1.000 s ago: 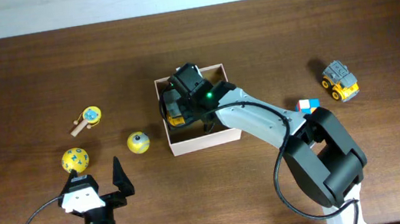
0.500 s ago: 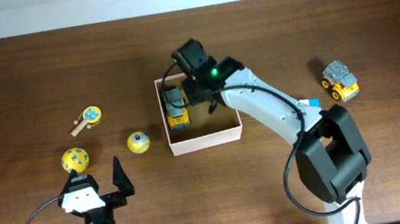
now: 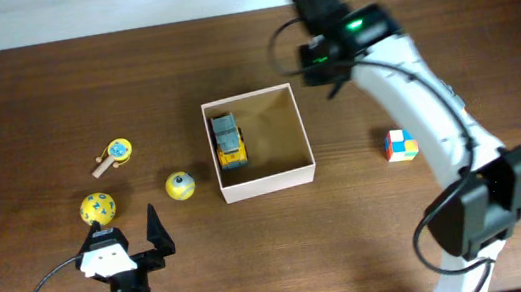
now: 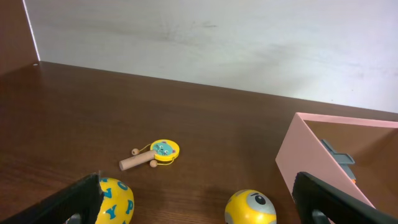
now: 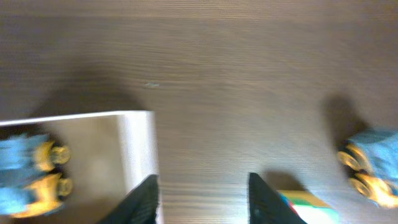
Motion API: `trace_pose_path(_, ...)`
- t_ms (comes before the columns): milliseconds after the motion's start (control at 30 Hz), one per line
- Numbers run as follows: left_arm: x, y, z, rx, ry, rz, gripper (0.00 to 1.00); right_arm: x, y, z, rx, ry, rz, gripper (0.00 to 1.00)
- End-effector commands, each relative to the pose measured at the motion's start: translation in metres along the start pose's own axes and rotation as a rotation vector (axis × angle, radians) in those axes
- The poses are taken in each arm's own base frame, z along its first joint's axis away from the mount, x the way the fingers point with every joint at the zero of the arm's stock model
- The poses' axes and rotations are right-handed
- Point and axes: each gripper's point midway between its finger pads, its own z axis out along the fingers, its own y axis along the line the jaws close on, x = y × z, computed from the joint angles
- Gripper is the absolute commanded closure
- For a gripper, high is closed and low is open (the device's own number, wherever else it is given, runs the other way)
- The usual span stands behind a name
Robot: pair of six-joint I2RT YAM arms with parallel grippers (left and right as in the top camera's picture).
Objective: Pack container
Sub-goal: 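Raise the right gripper and move it to the second toy truck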
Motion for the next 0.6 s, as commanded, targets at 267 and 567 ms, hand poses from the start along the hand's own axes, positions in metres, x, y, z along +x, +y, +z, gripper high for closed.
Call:
trace_pose_path(267,0.001,-0.001,0.000,0.008,-0.004,0.015,0.01,0.006,-0.119,-0.008,0.095,0.092,0.092,0.39)
trace_pose_path(567,0.001,-0.001,0.000,0.008,-0.004,0.015,0.01,0.021,-0.202,-0.005,0.130,0.152,0.112,0.01)
